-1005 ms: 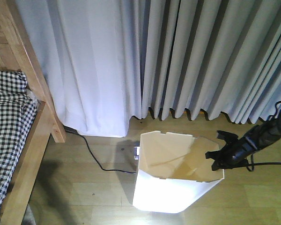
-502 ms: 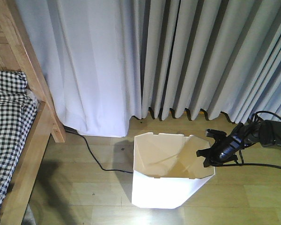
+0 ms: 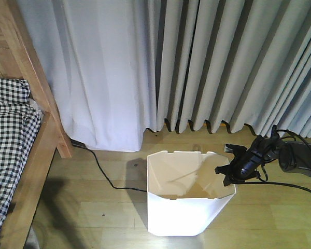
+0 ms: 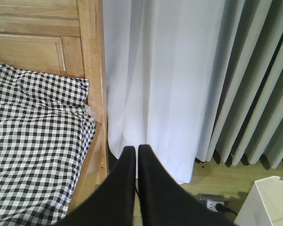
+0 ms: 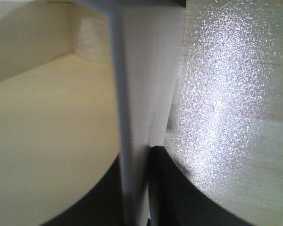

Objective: Move trash bin to bedside with robot
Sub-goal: 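Lower the bin onto the floor beside the bed with the right gripper, then open the right gripper to release the bin rim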

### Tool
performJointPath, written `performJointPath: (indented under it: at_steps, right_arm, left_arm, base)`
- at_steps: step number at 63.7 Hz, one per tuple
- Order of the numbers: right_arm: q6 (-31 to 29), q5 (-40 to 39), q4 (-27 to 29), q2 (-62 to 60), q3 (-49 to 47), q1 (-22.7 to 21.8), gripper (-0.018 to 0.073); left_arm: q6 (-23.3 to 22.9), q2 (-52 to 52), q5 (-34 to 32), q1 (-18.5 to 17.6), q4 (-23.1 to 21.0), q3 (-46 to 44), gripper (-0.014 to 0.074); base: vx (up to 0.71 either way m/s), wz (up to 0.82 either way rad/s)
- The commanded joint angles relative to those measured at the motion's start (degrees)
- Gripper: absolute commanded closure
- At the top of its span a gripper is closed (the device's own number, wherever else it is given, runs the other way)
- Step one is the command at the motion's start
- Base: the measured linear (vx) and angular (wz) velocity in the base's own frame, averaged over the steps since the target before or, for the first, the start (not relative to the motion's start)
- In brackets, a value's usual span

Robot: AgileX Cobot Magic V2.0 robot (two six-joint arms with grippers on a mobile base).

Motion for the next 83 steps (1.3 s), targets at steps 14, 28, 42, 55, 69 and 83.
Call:
performJointPath:
  at_steps: [14,28,42,55,69,83]
  right_arm:
    - [-0.4,1.7,4.8,-4.5,-1.7,-0.1,0.0426]
    - [-0.5,0.5,4.7,-4.1,-1.7,-0.1,0.0280]
    - [-0.5,0.1,4.6,-3.7,-1.8,-0.1,0.0179]
    - [-0.4,-0.8,4.6,-3.7,-1.8,-0.1,0.0130]
    - [0.8,-1.0,1.6,-3.7,-1.8,-0.2,0.0051]
    - [1.1,-3.0,1.3,-3.7,-1.8,-0.2,0.0024]
  left_arm:
    - [-0.2,-0.8,-3.8,-0.2,-0.1,0.2,0.0603]
    - [-0.2,-0.8,-3.8,-0.2,-0.1,0.2,0.0603]
    - [-0.2,-0.8,-3.8,-0.2,-0.1,0.2,0.0603]
    - [-0.2,-0.8,-3.8,-0.2,-0.1,0.2,0.0603]
    - [-0.2,-0.8,-3.8,-0.2,-0.1,0.2,0.0603]
    - [-0.2,-0.8,-3.8,-0.2,-0.1,0.2,0.0603]
  base:
    - [0.00,0.00]
    - [0.00,0.00]
    - [0.00,0.00]
    - [0.00,0.00]
    - [0.00,0.00]
    - [0.00,0.00]
